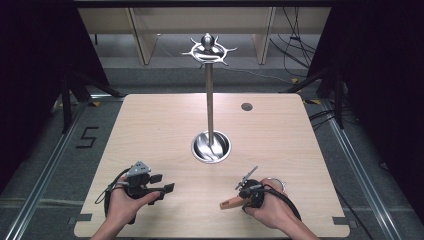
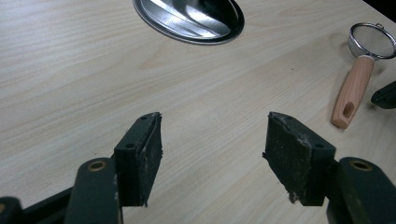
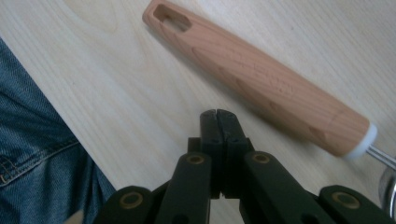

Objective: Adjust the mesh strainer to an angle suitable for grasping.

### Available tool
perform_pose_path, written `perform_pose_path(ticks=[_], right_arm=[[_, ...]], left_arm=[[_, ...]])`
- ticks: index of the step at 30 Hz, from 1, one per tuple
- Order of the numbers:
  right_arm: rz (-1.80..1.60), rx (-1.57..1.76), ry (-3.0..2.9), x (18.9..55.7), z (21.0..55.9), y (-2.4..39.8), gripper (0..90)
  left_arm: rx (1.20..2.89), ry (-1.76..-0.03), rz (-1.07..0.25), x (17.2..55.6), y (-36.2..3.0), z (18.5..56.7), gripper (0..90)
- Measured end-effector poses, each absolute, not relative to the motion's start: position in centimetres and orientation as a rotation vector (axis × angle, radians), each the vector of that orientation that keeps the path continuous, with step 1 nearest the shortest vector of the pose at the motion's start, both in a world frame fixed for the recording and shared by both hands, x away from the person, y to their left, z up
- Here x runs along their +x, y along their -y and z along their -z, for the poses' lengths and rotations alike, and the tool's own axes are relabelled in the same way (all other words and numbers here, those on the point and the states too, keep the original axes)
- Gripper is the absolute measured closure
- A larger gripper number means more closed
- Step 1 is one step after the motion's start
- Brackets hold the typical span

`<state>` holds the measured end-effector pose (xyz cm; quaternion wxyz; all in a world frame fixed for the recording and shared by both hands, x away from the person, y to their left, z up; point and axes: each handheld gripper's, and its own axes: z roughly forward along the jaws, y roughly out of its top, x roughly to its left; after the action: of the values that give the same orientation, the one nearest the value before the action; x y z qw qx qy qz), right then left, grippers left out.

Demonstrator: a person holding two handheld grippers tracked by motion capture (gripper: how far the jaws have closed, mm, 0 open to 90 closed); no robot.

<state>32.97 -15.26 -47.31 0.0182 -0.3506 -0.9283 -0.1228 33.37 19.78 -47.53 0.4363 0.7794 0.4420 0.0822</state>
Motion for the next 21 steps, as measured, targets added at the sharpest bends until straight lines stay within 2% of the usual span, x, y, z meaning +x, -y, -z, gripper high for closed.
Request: perform_pose_path(ticks=[16,21], right_arm=[[0.4,-1.203,2.887,35.3,47.8,13.6,90.0],[0.445,-1.284,2.888,37.5,47.8,13.7,90.0]], left_arm=[[1.929,-1.11,-0.214,33.4,-19.9,47.5,36.0],[1.912,-1.115,-0.219,33.3,-19.9,47.5,36.0]])
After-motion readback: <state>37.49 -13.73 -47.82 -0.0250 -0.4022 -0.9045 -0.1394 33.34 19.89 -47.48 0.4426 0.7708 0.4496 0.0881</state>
